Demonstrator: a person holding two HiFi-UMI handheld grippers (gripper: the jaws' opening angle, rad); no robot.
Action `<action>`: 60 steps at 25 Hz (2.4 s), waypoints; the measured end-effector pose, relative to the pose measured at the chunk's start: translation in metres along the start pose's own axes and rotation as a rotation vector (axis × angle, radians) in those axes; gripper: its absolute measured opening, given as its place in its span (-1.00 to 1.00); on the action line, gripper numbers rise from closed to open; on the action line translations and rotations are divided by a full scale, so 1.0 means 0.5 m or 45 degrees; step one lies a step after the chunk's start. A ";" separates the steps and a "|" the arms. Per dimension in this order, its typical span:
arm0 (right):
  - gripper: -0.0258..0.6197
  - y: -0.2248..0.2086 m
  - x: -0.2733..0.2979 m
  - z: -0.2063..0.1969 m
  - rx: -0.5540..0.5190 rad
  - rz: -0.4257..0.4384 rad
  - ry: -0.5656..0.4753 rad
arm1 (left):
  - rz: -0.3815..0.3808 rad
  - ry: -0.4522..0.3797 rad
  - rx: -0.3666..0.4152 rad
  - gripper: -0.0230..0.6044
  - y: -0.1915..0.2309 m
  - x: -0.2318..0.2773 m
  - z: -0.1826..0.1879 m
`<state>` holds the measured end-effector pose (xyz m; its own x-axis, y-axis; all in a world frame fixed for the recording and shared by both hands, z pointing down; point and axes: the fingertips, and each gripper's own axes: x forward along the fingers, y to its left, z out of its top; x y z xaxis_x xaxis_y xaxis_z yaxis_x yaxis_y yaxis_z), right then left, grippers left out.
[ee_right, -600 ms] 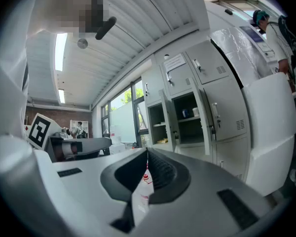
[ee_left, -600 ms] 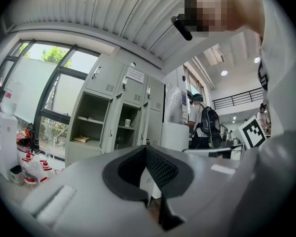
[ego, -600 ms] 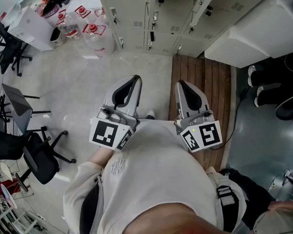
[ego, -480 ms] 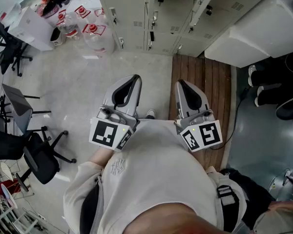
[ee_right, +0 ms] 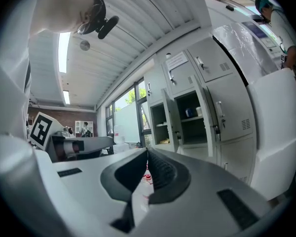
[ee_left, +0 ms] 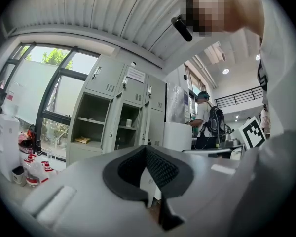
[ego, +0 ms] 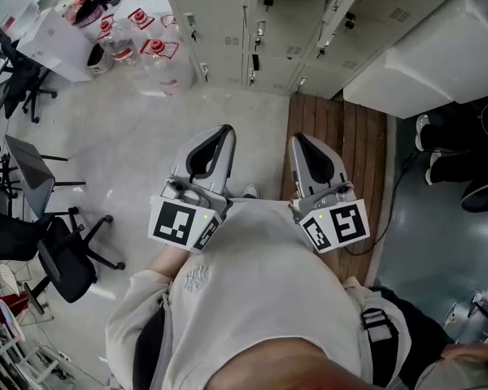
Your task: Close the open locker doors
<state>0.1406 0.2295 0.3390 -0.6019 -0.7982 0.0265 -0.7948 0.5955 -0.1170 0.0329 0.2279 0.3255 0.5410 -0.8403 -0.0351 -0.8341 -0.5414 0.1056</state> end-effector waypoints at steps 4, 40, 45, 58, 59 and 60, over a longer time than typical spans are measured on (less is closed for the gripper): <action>-0.88 -0.010 0.010 0.003 -0.001 0.029 -0.029 | 0.012 0.018 -0.009 -0.92 0.004 0.006 -0.011; -0.87 -0.268 0.544 0.202 -0.083 0.227 -0.236 | 0.139 -0.028 -0.002 -0.92 0.398 0.347 0.055; -0.74 -0.268 0.575 0.217 0.029 0.413 -0.252 | 0.237 -0.061 0.005 -0.92 0.424 0.364 0.061; -0.71 -0.186 0.657 0.210 0.117 0.772 -0.197 | 0.286 -0.050 0.002 -0.92 0.477 0.393 0.050; -0.71 -0.174 0.668 0.208 0.116 0.796 -0.191 | 0.288 -0.050 0.004 -0.92 0.486 0.393 0.051; -0.71 -0.161 0.679 0.206 0.109 0.815 -0.187 | 0.290 -0.051 0.007 -0.92 0.495 0.391 0.052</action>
<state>0.0081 -0.0988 0.2550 -0.9317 -0.2968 -0.2092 -0.2710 0.9518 -0.1434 -0.0705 -0.0713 0.3191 0.3343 -0.9411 -0.0506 -0.9347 -0.3379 0.1103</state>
